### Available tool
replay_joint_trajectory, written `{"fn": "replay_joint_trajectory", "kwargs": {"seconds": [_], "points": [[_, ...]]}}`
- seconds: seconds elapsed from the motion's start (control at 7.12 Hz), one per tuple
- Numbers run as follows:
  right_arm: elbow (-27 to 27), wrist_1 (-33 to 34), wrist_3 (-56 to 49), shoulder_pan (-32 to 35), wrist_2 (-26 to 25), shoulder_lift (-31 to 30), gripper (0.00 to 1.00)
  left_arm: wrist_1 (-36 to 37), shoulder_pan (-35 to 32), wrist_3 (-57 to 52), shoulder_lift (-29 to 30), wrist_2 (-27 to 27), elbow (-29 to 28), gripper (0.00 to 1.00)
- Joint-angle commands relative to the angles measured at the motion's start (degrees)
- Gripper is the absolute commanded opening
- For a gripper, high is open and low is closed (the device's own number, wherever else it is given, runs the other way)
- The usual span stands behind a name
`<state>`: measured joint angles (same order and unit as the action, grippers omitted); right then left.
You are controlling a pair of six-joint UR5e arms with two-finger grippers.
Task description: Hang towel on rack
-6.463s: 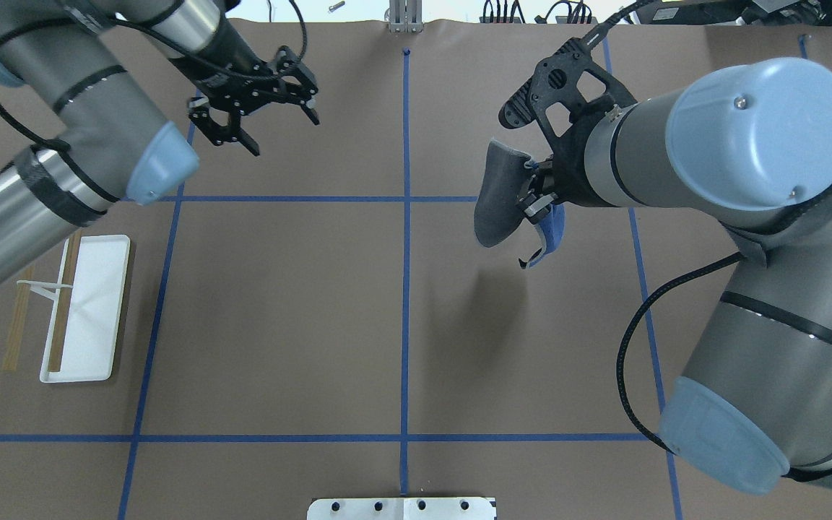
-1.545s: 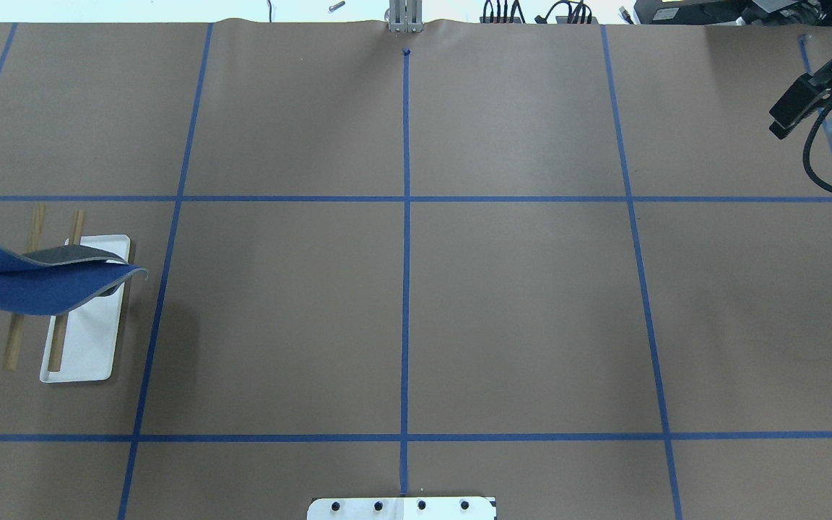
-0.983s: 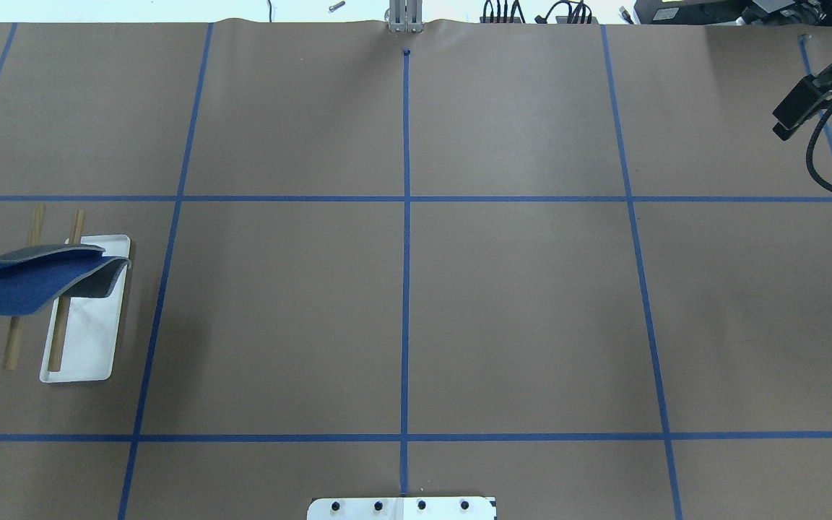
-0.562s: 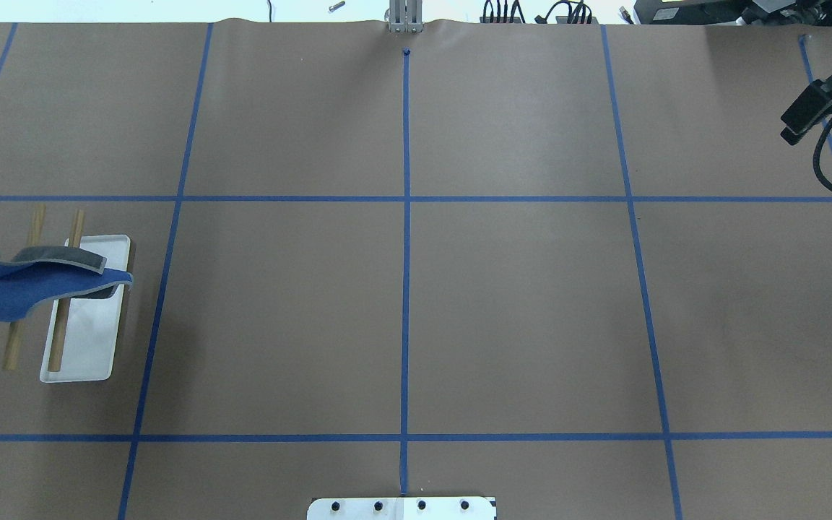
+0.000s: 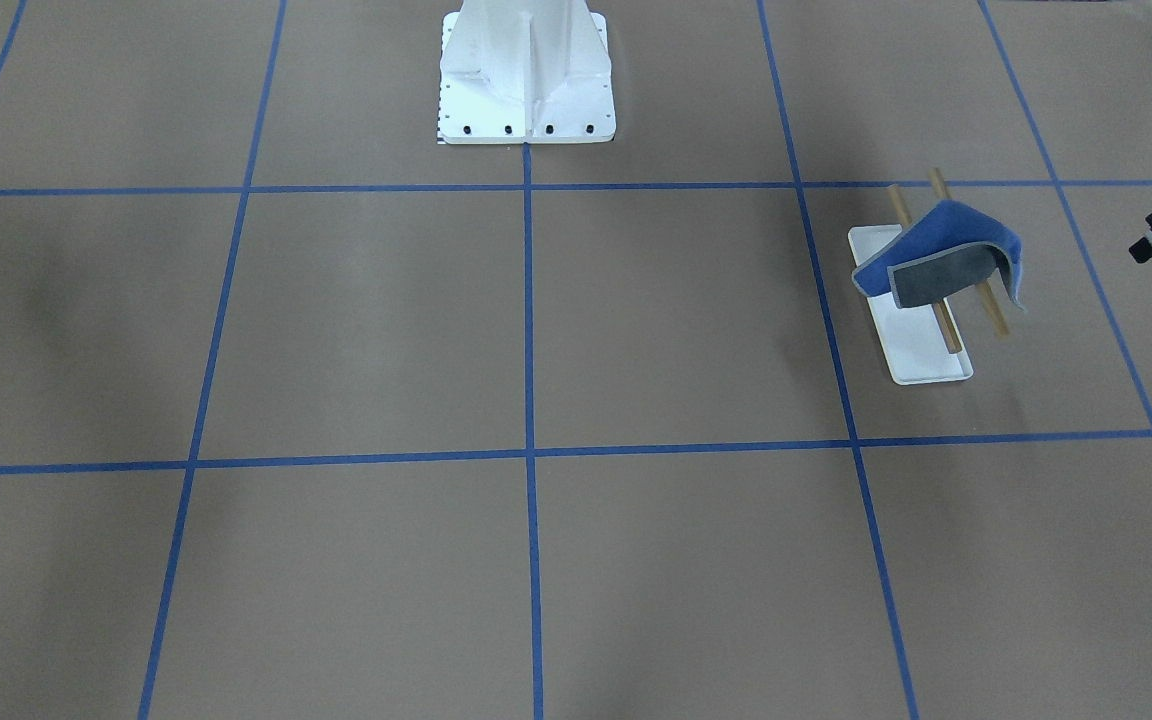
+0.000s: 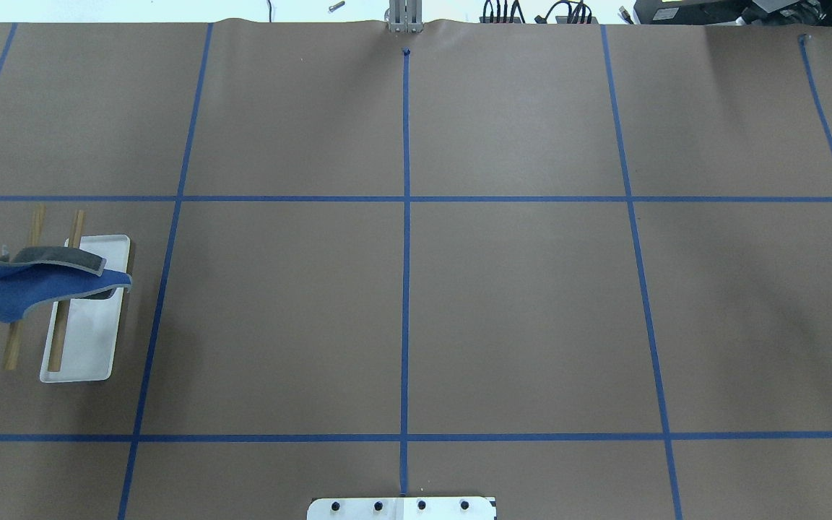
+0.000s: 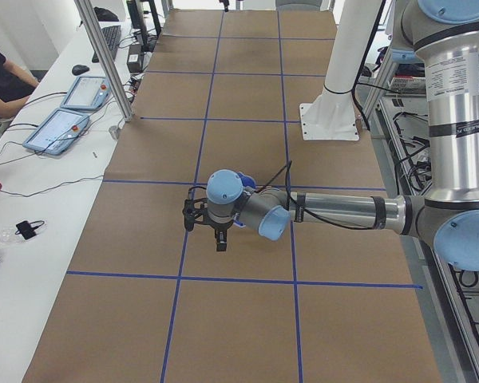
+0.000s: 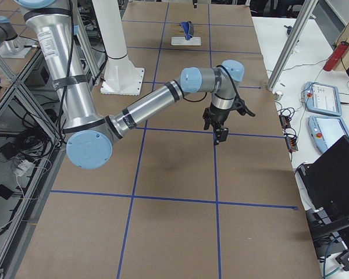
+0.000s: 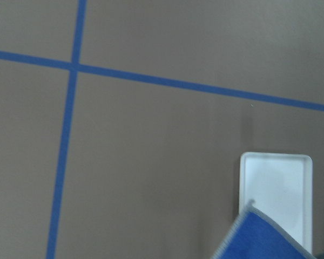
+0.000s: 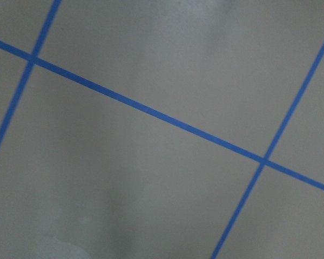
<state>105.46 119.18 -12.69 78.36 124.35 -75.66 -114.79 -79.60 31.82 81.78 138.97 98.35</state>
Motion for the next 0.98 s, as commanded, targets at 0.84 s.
{"fn": "replay_joint_trajectory", "kwargs": {"seconds": [0.84], "points": [[-20.0,-23.1,-5.9,13.8,10.8,-11.5,1.00,13.5,-6.0,-21.6,7.4,-1.0,-8.1,0.98]]}}
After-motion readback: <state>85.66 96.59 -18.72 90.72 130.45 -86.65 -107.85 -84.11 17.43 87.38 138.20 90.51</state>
